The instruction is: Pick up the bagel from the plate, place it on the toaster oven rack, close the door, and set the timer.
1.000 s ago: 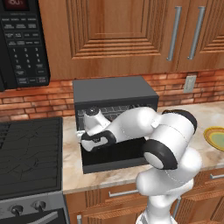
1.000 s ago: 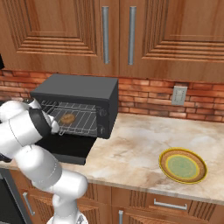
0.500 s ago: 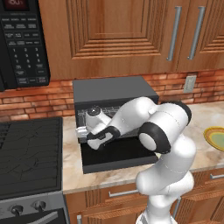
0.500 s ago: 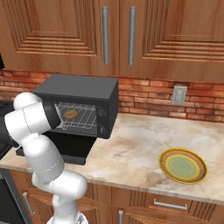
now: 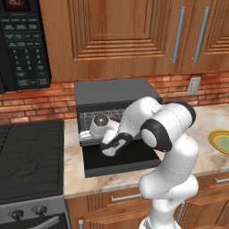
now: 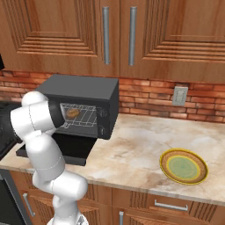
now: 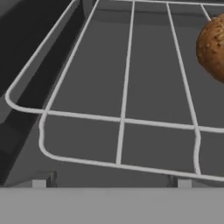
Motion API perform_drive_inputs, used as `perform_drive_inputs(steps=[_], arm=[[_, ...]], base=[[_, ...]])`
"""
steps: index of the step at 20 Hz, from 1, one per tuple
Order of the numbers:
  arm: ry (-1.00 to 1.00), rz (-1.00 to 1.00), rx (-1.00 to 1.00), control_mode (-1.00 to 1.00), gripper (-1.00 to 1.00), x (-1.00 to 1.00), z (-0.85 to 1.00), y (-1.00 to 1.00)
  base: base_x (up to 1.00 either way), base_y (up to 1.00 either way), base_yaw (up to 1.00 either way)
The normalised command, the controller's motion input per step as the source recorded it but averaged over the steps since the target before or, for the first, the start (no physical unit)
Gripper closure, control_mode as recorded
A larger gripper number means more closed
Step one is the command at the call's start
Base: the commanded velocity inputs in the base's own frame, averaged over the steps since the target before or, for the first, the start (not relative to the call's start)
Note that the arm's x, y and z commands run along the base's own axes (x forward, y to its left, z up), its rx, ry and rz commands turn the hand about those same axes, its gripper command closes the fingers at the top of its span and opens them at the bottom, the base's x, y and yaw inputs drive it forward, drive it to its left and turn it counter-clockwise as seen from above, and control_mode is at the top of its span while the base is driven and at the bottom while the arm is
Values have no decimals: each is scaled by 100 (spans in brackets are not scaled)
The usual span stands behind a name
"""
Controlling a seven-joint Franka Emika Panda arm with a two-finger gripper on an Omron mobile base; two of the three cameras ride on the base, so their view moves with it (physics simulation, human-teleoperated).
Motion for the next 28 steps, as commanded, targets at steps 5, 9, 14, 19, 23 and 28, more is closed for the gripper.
perform_drive_inputs(steps=[5,9,14,19,23,28], arm=[[-6,0,0,-100,-100,0,14,18],[-6,0,0,-100,-100,22,21,28],[-4,0,0,-100,-100,-31,29,15],[0,0,0,-100,-100,-100,43,0],[4,0,3,-100,-100,-94,86,9],[6,0,7,-100,-100,-59,100,39]], base=[[0,0,0],[0,0,0],[0,0,0],[0,0,0],[0,0,0],[0,0,0]])
